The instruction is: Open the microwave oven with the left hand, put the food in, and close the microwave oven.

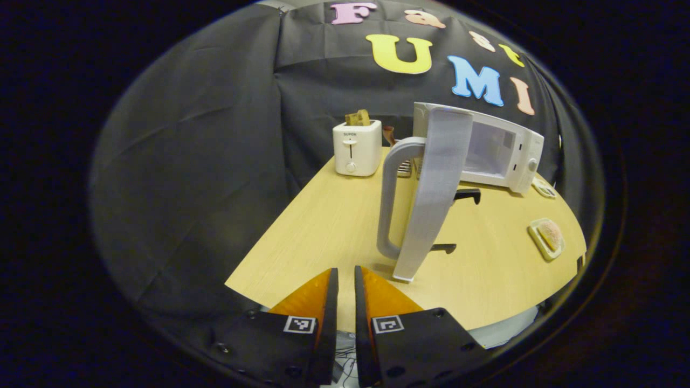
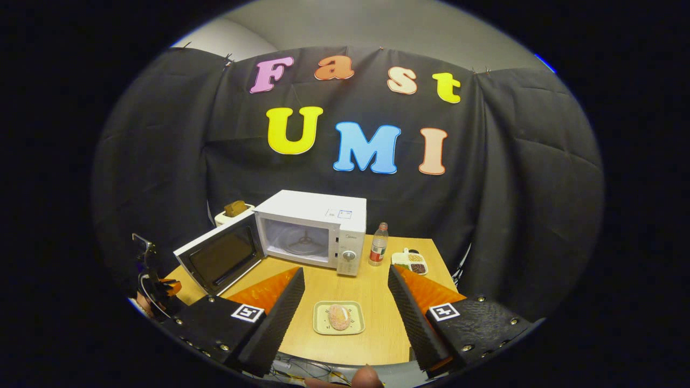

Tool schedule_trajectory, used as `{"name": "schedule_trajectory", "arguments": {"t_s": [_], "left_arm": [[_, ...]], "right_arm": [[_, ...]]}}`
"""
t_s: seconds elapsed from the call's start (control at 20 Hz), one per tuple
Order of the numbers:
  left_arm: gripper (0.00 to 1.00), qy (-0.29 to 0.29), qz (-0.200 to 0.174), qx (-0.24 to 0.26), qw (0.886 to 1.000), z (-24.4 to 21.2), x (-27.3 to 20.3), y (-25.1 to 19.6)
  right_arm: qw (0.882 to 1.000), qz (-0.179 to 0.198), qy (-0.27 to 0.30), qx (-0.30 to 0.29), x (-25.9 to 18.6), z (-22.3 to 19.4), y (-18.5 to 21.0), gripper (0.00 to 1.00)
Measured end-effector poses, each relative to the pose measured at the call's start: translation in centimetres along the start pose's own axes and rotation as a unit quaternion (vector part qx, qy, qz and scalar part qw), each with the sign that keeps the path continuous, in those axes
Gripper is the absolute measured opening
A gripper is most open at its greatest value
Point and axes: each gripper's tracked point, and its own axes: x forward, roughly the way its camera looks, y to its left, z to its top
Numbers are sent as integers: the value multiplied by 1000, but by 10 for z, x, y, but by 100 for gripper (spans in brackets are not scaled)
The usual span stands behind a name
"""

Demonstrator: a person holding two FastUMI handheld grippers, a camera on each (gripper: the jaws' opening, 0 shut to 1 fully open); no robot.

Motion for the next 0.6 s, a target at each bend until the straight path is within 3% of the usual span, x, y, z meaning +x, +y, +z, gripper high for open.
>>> {"name": "schedule_trajectory", "arguments": {"t_s": [0.25, 0.5, 0.6], "left_arm": [[24, 14, 45, -42, 998, 3, -39, -15], [26, 50, 76, -40, 995, 2, -79, -54], [26, 53, 85, -73, 992, 7, -101, -71]], "right_arm": [[997, 59, 51, 8, 67, -50, -5, 96], [989, 110, 102, 16, 128, -106, -13, 96], [983, 132, 125, 16, 151, -132, -13, 96]]}}
